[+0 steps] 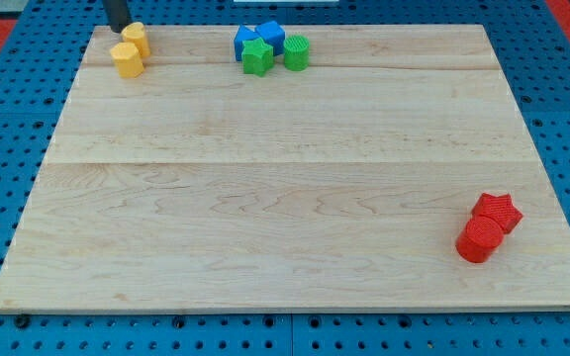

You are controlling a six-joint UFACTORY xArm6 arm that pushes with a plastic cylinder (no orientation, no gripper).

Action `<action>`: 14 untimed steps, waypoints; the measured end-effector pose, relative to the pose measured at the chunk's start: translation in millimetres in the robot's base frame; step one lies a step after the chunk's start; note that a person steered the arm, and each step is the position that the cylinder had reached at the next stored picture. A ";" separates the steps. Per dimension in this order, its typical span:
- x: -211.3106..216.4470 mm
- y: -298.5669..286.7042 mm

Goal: Move the yellow hexagon towards the bottom center of the board

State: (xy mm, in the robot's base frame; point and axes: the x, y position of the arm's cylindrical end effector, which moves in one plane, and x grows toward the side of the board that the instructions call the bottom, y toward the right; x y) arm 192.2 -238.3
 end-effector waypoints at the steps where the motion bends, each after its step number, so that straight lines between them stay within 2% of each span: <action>1: 10.3 0.0; 5: 77.6 28.6; 6: 85.7 -8.0; 7: 103.8 -17.5; 8: 110.7 -16.3; 10: 86.8 -14.0; 11: 90.4 -11.4; 14: 109.3 81.1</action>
State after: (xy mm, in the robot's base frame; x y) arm 301.6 -157.2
